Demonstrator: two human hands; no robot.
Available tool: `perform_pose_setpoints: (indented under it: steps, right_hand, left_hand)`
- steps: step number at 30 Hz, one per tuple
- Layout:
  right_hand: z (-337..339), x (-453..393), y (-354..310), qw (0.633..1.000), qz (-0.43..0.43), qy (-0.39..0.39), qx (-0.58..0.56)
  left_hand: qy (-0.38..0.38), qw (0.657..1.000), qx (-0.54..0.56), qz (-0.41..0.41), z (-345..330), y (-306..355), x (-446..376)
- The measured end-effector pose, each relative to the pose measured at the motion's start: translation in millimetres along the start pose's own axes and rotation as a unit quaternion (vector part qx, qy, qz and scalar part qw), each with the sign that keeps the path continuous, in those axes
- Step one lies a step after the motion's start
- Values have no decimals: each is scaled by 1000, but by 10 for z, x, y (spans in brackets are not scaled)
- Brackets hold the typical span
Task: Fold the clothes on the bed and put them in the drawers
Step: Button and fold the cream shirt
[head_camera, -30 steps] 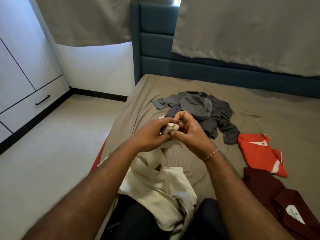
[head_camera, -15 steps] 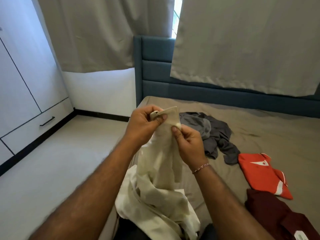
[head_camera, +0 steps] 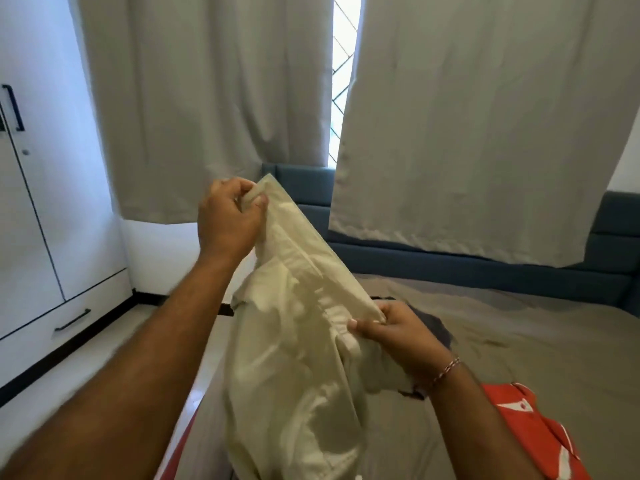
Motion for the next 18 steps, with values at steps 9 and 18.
perform_pose_setpoints:
  steps: [9, 18]
  right_hand:
    - [-426, -65, 41, 992, 5, 121, -45]
    - [-572, 56, 417, 998, 22, -1, -67]
  left_hand:
    - [-455, 882, 62, 106, -483, 16, 1524]
    - [-354, 826, 249, 362, -390, -353, 1941]
Point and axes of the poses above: each hand's wrist, its own x-axis away from the middle knuckle, its own z-axis out of the back of the hand, y = z × x, the point moved 4 cm from there along -x, towards the middle knuckle, and after that the axes turned 1 degree about x, right-handed, at the moved point
